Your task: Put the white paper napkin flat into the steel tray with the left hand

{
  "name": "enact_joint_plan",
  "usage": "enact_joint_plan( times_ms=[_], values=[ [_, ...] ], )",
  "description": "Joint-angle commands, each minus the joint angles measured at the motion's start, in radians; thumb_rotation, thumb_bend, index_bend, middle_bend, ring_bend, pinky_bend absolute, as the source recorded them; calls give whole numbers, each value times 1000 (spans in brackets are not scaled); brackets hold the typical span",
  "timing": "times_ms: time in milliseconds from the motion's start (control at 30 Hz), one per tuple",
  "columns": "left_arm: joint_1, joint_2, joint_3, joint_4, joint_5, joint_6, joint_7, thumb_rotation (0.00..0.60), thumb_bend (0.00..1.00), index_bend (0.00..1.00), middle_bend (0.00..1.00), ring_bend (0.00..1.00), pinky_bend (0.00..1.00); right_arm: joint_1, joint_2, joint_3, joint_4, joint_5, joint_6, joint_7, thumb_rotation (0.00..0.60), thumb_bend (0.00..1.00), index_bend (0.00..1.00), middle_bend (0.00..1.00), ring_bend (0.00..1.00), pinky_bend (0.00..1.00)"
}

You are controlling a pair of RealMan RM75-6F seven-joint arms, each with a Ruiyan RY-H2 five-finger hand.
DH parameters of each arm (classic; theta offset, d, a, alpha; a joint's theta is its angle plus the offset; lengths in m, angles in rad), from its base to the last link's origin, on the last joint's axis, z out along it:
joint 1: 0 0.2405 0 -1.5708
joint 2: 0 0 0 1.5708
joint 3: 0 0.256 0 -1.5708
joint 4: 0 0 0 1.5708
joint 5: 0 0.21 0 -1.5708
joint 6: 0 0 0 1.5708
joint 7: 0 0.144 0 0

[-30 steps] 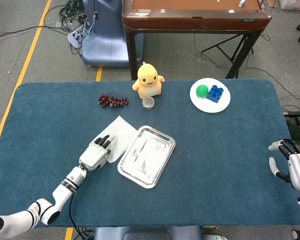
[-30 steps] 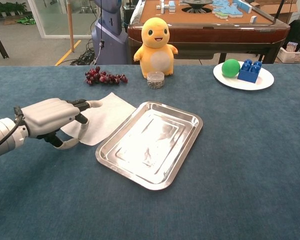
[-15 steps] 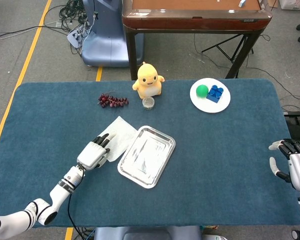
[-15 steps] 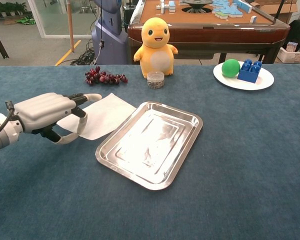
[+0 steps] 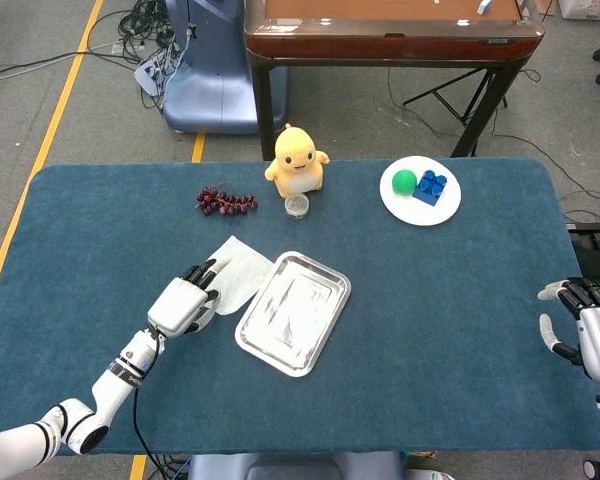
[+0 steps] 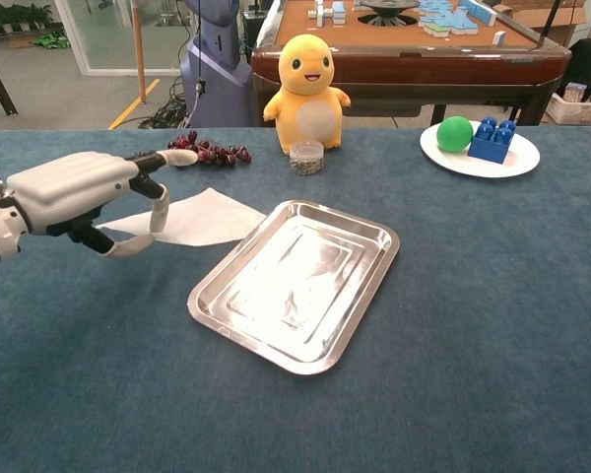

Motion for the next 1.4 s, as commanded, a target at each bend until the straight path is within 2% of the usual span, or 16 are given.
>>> enact_joint_plan(
  times_ms=[33,700,1167,1400],
  values=[
    [5,24,-15,-39,-13,9,13,600,571,663,6,0,165,0,1,0,0,0,0,0,600,455,409,366,222,200],
    [26,94,-65,-166,-75,34,76,600,581,672,15,0,190,0,-1,-1,-1,-3,0,-5,600,455,409,366,222,200],
    [42,111,-86,-166,-113,45,84,600,585,676,19,0,194,2,-2,0,-1,-1,-3,-9,600,455,409,366,222,200],
    [58,101,-98,-209,-152,56,112,600,620,683,31,0,199,1,-1,1,-2,1,-2,-6,600,455,409,366,222,200]
  ],
)
